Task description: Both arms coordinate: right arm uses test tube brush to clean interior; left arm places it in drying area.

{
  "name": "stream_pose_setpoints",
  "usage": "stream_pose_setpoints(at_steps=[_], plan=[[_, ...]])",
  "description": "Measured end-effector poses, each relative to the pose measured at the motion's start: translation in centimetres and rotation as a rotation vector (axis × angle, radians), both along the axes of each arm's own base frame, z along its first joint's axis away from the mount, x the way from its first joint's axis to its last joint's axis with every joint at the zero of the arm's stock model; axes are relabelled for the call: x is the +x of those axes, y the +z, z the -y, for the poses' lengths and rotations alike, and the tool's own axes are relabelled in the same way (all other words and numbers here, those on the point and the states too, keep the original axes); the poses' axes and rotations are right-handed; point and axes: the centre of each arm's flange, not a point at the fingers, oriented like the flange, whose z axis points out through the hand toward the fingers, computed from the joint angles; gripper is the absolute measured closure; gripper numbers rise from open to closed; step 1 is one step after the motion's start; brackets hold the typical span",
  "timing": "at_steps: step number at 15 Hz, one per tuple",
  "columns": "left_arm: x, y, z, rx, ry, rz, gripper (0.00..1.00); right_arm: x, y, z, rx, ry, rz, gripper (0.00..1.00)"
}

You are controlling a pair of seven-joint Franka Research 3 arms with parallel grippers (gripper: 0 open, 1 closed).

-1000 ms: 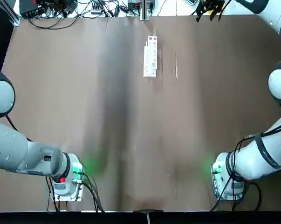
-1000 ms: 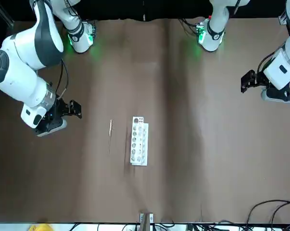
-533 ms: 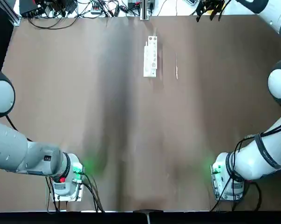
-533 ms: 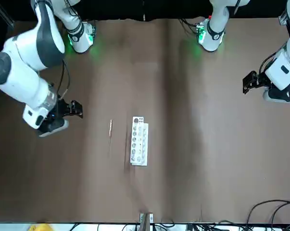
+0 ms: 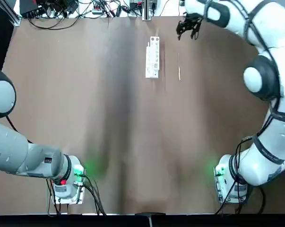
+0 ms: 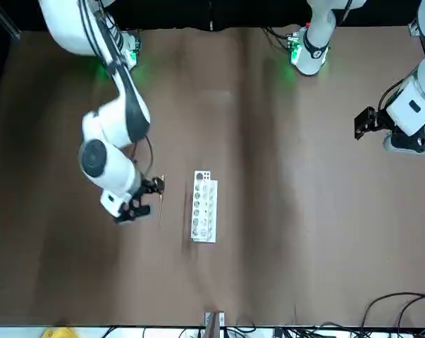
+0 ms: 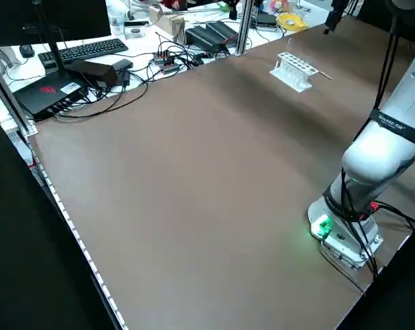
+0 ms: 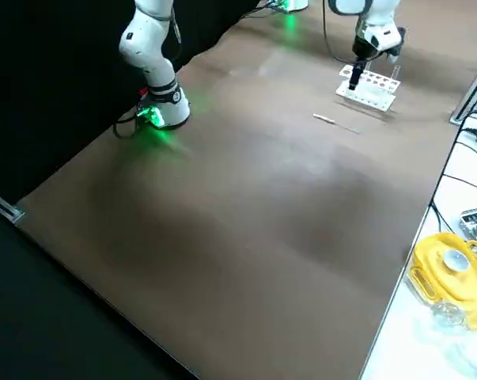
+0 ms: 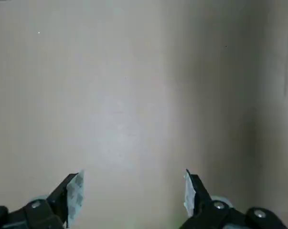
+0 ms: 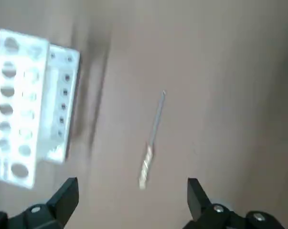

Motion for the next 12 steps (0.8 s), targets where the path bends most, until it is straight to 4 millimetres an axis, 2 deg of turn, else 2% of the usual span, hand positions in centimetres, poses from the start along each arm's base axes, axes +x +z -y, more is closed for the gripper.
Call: stream_pose_setpoints(at_steps=[2,5,6,7,9,10,12], plan=[[0.1,0.0,0.0,-0.001,0.0,0.005,0.0,1.4,-3.0,-1.3,0.007,-0.017,0.059,0.0],[0.3,0.0,0.0,-0.002,-0.001,0.021,0.0,2.3,-7.0,-1.4,-0.011,-0.021,0.079,0.05],[0.4,-0.3,0.0,-0.002,0.0,0.018,0.0,2.4,-8.0,-1.3,-0.018,-0.025,0.072,0.08],[0.5,-0.5,0.0,-0.002,-0.001,0.014,0.0,2.4,-8.8,-1.1,-0.029,-0.031,0.064,0.16],[0.7,-0.9,0.1,-0.001,-0.001,0.009,0.0,2.4,-10.3,-0.9,-0.061,-0.041,0.054,0.21],[0.7,-1.1,0.1,-0.001,-0.001,0.007,0.0,2.3,-11.0,-0.8,-0.078,-0.045,0.051,0.3],[0.8,-1.3,0.1,-0.001,-0.002,0.003,0.0,2.2,-12.5,-0.7,-0.104,-0.046,0.039,0.3]])
